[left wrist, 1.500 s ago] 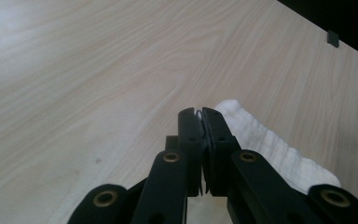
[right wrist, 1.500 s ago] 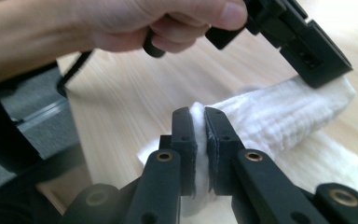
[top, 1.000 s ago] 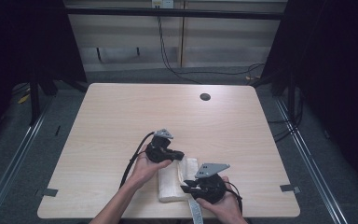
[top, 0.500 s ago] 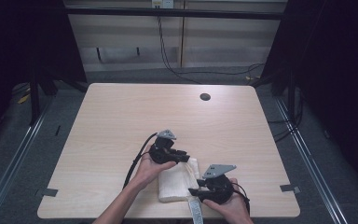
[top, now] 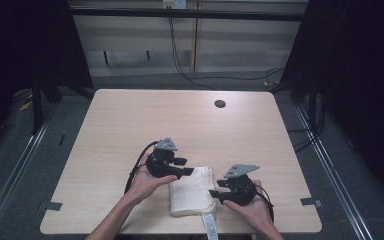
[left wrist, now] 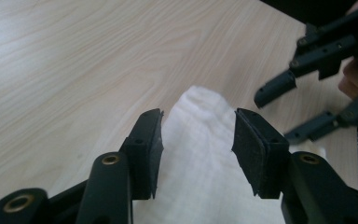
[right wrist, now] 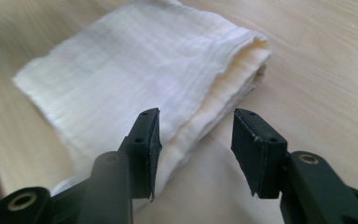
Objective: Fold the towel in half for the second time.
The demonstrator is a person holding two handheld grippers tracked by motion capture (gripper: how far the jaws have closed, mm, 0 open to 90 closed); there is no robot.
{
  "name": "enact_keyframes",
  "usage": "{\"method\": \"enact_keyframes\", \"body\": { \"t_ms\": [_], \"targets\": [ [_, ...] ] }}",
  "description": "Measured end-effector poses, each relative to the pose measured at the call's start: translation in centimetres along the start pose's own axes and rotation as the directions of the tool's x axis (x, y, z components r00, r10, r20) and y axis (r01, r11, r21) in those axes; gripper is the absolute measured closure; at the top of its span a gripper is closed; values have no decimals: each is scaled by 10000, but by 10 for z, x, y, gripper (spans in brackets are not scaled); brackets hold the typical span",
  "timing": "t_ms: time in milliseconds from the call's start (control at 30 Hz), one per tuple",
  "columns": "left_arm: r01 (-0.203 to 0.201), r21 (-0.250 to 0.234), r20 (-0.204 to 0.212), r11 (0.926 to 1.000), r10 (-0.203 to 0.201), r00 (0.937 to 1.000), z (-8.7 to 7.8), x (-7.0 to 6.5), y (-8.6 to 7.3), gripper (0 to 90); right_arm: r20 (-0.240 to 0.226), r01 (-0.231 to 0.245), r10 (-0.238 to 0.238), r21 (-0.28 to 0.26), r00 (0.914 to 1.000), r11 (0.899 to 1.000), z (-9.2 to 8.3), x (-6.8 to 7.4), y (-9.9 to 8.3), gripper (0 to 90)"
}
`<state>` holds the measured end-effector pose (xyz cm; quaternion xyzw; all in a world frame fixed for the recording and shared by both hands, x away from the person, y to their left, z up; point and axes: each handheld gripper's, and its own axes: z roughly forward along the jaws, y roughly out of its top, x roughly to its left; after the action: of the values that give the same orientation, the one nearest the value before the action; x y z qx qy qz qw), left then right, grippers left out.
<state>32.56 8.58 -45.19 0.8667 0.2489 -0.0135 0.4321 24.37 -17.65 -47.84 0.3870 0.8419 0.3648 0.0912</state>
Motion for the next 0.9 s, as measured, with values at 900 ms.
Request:
{"method": "enact_keyframes", "body": {
  "t_ms": [900],
  "targets": [
    [826, -398, -1919, 9958, -887, 9774, -99, 12, -75, 287, 634, -399, 513, -1686, 9967, 9849, -63, -21, -19, 484]
  ]
}}
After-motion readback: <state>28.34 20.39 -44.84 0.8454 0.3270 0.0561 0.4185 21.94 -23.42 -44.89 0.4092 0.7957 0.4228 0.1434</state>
